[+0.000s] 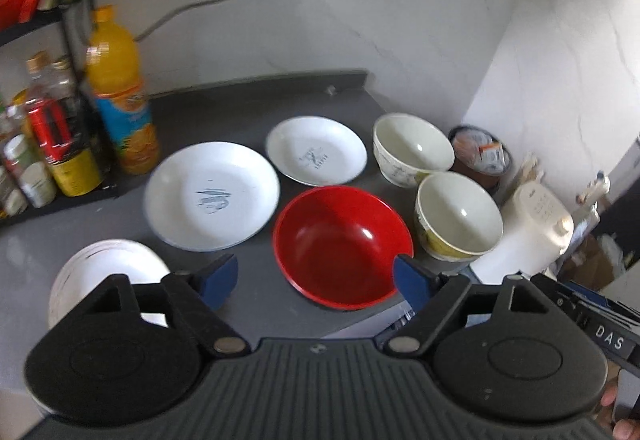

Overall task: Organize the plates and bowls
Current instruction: 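Move both grippers to the larger cream bowl and close them on its rim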

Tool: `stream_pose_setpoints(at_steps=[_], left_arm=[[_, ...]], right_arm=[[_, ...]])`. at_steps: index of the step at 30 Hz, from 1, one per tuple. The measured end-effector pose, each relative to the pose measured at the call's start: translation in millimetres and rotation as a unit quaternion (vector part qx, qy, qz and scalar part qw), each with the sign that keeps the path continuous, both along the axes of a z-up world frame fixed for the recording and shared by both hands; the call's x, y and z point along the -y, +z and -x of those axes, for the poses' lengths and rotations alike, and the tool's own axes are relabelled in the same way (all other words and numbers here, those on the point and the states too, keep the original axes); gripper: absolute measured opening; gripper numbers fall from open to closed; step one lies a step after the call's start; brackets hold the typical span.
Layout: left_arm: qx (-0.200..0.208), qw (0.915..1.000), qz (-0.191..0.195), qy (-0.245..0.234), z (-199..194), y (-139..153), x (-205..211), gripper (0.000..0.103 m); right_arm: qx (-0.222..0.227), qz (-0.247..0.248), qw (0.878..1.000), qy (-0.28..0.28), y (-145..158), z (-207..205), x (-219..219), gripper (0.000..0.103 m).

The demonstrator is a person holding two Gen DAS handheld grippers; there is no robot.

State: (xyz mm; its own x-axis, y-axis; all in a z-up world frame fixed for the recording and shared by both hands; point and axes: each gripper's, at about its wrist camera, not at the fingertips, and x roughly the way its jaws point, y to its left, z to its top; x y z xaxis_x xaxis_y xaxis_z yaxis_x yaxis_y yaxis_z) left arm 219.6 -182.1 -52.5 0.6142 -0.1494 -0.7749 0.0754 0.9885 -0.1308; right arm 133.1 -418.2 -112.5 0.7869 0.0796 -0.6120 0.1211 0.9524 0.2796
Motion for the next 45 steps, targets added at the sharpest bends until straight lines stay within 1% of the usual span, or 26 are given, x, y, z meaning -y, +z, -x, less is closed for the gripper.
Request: stream_pose_setpoints(at_steps=[1, 3, 5, 7, 9, 12, 15, 18, 20, 22, 23, 25, 30, 35, 38, 40, 42, 45], left_arm=[[-0.008, 0.9999, 0.004, -0.007, -10, -4, 2, 0.08], [-0.011, 0.9997, 0.007, -0.019, -24, -11, 7, 0.077], [-0.014, 0.9994, -0.001, -0.032, -40, -17, 15, 0.075], [-0.021, 0.9988, 0.003, -0.044, -53, -23, 22, 0.073], [-0.024, 0.9982, 0.003, -0.054, -64, -28, 30, 0.07], [-0.008, 0.9963, -0.008, -0.085, -74, -30, 43, 0.07], [-0.019, 0.9939, -0.001, -0.108, -86, -35, 56, 0.068], [-0.018, 0.9921, -0.006, -0.124, -97, -41, 69, 0.062], [-0.022, 0.991, 0.003, -0.132, -103, -44, 76, 0.061], [-0.024, 0.9882, 0.02, -0.15, -111, -48, 82, 0.06], [-0.029, 0.9875, 0.021, -0.153, -115, -50, 87, 0.06], [-0.036, 0.9871, 0.019, -0.155, -124, -57, 95, 0.059], [-0.052, 0.9881, 0.02, -0.143, -146, -72, 113, 0.047], [-0.071, 0.9898, 0.02, -0.122, -166, -83, 129, 0.043], [-0.077, 0.9901, 0.013, -0.117, -176, -92, 140, 0.041], [-0.092, 0.99, 0.013, -0.106, -183, -99, 146, 0.038], [-0.101, 0.9899, 0.012, -0.099, -188, -106, 152, 0.031], [-0.11, 0.9902, 0.004, -0.086, -194, -115, 158, 0.028]], right_arm=[[-0.004, -0.005, 1.0, -0.009, -3, -5, 1, 0.057], [-0.003, -0.009, 1.0, -0.022, -9, -15, 4, 0.056], [-0.015, 0.0, 0.999, -0.039, -15, -26, 4, 0.053], [-0.022, -0.003, 0.998, -0.052, -20, -33, 6, 0.049], [-0.025, -0.008, 0.997, -0.067, -25, -40, 10, 0.047], [-0.037, -0.005, 0.995, -0.087, -34, -48, 14, 0.041], [-0.048, -0.013, 0.993, -0.106, -44, -54, 21, 0.036], [-0.058, -0.022, 0.99, -0.125, -52, -59, 29, 0.034], [-0.062, -0.018, 0.989, -0.133, -55, -65, 35, 0.034], [-0.065, -0.019, 0.988, -0.137, -58, -71, 41, 0.034], [-0.07, -0.021, 0.988, -0.139, -61, -76, 45, 0.034], [-0.077, -0.025, 0.987, -0.14, -66, -84, 51, 0.033], [-0.085, -0.037, 0.989, -0.119, -77, -108, 66, 0.03], [-0.102, -0.05, 0.99, -0.089, -89, -131, 83, 0.027], [-0.115, -0.045, 0.989, -0.077, -96, -143, 91, 0.027], [-0.123, -0.053, 0.988, -0.072, -101, -150, 99, 0.024], [-0.128, -0.057, 0.988, -0.063, -105, -157, 106, 0.023], [-0.136, -0.061, 0.988, -0.048, -111, -167, 114, 0.022]])
